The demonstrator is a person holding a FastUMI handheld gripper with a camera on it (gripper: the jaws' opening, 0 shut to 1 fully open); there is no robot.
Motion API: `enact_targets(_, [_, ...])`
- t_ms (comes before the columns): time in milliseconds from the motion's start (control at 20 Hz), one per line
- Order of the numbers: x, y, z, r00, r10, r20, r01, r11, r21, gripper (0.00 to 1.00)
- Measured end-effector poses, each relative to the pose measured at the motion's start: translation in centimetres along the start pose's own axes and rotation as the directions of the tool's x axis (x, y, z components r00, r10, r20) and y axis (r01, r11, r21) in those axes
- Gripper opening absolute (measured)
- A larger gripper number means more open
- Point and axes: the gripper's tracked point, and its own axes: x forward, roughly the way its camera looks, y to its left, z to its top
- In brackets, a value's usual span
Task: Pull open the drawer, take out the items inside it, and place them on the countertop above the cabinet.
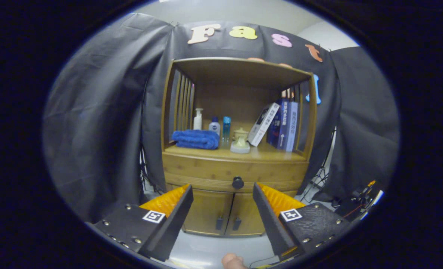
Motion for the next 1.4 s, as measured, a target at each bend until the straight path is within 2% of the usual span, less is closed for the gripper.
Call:
enact_targets(150, [-1.9,-1.6,2.7,0.998,-0.046,0.033,0.045,0.998,0.035,0.97])
enact_targets(350, [-3.4,-2.4,5.5,0.996,-0.065,0.058,0.062,0.997,0.054,0.97])
enact_targets(550, [-4.4,-2.7,6.8,0.994,-0.090,0.060,0.086,0.995,0.057,0.96])
enact_targets(800, [-5.5,-2.1,9.1,0.994,-0.064,0.089,0.057,0.995,0.080,0.97])
enact_targets(1400, [-6.0,-2.1,9.5,0.995,-0.048,0.082,0.039,0.993,0.115,0.97])
